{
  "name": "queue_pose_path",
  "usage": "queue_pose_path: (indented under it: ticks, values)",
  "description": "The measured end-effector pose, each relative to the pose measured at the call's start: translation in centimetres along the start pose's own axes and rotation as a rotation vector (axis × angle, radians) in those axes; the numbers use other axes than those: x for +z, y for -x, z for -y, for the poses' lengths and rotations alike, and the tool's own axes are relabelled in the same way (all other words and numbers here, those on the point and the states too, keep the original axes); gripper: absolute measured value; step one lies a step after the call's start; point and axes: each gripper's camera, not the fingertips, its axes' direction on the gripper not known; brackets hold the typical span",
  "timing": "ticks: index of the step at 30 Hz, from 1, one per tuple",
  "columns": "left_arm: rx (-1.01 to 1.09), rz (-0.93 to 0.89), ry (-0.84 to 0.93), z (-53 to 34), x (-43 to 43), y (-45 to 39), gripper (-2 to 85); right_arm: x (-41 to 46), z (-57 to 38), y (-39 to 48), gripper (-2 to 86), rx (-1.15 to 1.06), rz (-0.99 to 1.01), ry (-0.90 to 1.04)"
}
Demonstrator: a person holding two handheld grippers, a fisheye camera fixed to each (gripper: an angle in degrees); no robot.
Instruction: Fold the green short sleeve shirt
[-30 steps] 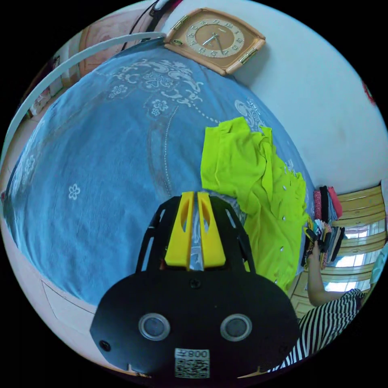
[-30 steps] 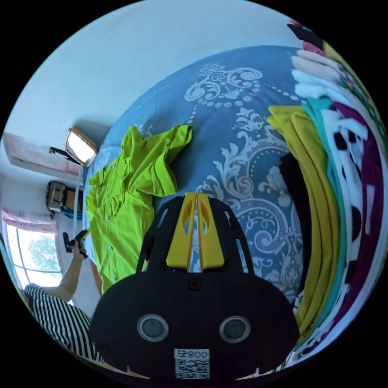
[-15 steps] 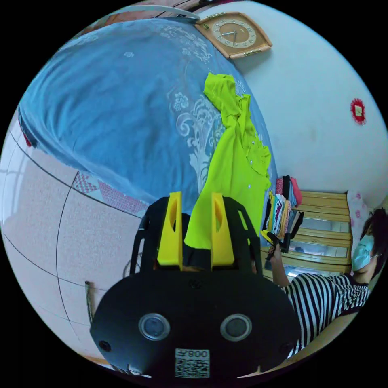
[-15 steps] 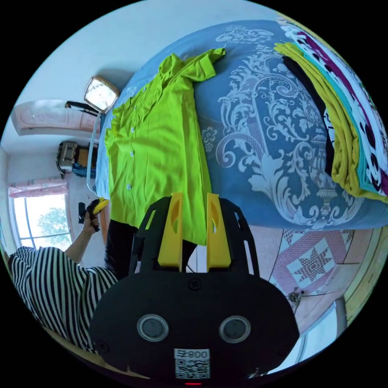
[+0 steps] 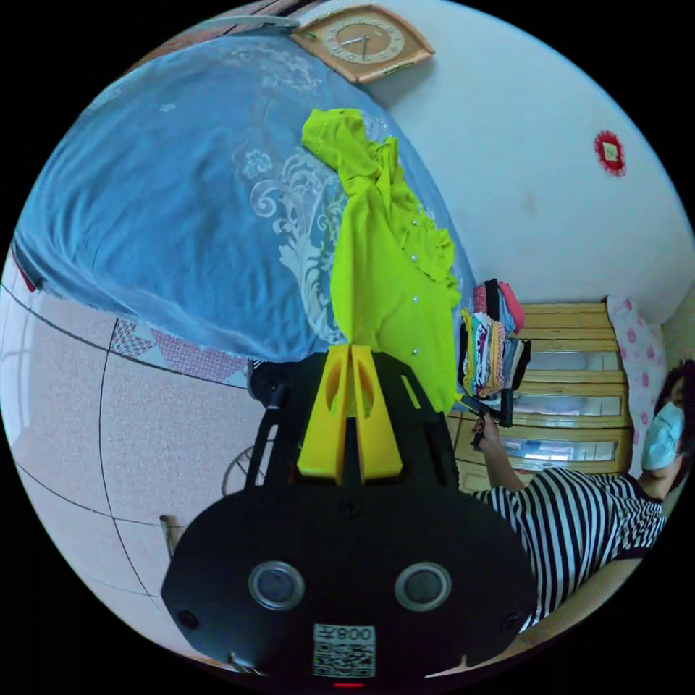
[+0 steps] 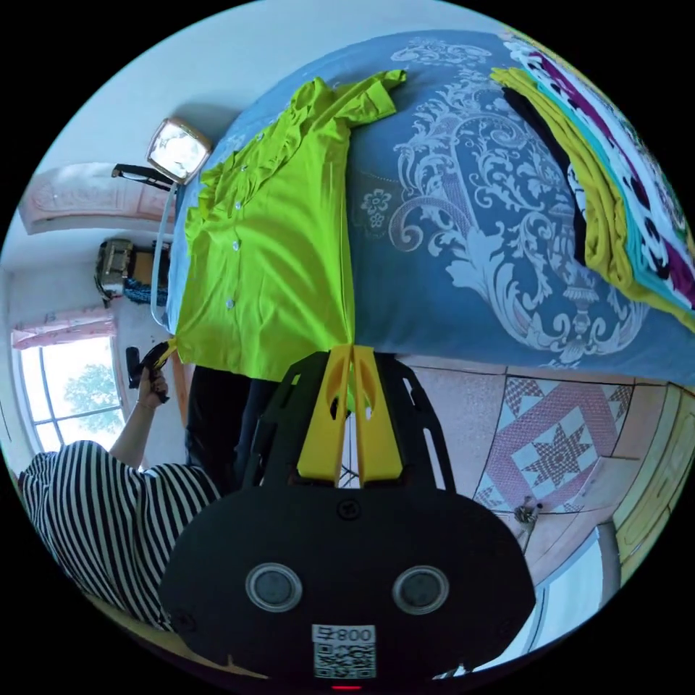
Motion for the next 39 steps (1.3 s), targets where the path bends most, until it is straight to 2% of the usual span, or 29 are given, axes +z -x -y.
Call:
queue_pose_path:
  ticks: [4, 6, 9, 13, 16, 19, 24, 30, 34, 39]
  values:
    - [-0.049, 0.073, 0.052, 0.1, 3.7, 1.4, 1.4, 2.3, -0.5, -2.0, 0.8, 0.097, 0.075, 0.044]
    - [-0.080, 0.082, 0.042, 0.5, 6.5, 2.0, 2.6, 2.3, -0.6, -2.6, 1.2, 0.130, 0.116, 0.003]
    - [-0.080, 0.130, -0.051, 1.5, 8.7, 1.4, 4.0, 1.4, -1.0, -3.1, 2.4, 0.167, 0.061, -0.059]
    - [-0.007, 0.184, -0.123, 4.8, 12.1, -0.9, 5.1, -0.9, -0.3, -3.0, 5.6, 0.192, 0.035, -0.265]
    - [0.176, 0.134, -0.095, 9.7, 18.0, -5.4, 5.3, -1.0, 3.2, -1.6, 7.4, 0.136, 0.056, -0.357]
    - [0.419, 0.065, 0.019, 15.3, 27.3, -12.1, 5.5, -0.2, 7.5, -0.5, 7.9, 0.108, 0.051, -0.431]
    - [0.817, -0.038, 0.252, 22.9, 47.1, -25.4, 7.1, 1.2, 11.9, 0.7, 8.8, 0.122, 0.057, -0.554]
    - [1.087, 0.032, 0.404, 27.0, 65.6, -35.5, 9.0, 2.7, 12.9, 2.5, 9.1, 0.140, -0.055, -0.628]
    - [1.178, 0.083, 0.438, 28.9, 74.1, -38.9, 9.4, 4.0, 13.6, 3.4, 8.7, 0.126, -0.088, -0.627]
    - [1.328, 0.247, 0.507, 30.4, 84.8, -41.9, 8.7, 4.4, 14.8, 4.2, 7.3, 0.105, -0.072, -0.604]
